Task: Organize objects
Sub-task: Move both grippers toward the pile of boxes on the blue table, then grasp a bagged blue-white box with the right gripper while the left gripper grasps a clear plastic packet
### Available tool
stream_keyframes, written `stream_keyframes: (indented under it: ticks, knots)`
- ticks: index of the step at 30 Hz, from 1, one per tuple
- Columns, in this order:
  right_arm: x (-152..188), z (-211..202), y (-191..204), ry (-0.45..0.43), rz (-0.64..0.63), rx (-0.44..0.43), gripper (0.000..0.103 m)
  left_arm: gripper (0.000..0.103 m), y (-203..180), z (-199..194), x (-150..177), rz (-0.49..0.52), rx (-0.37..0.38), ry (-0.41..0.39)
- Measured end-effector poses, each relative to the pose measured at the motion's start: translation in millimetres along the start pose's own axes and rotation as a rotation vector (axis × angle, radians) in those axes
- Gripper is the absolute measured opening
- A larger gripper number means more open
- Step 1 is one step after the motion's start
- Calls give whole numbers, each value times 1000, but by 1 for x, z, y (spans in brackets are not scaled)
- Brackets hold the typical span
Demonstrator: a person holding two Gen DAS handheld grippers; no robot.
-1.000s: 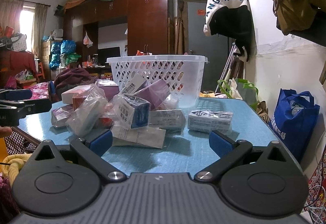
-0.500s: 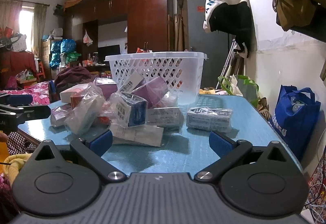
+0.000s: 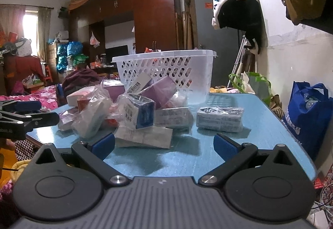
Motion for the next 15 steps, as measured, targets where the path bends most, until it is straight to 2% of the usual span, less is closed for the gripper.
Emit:
stream_keyframes:
  ticks: [10, 15]
  knots:
    - [-6, -2, 6, -35, -34, -19, 103, 102, 2, 3, 0, -7, 15, -3]
    - [-9, 0, 10, -43, -45, -40, 94, 96, -14, 0, 1, 20, 62, -10]
Point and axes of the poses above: each gripper's, at about its wrist camera, not at the fingertips, and z roughly the way its jaws point, y to its left, x to its underside, the point moved 10 cm from there along z, roughly the way its jaws point, and after that the axes turned 13 degrees about -x, right-handed, at the moved point
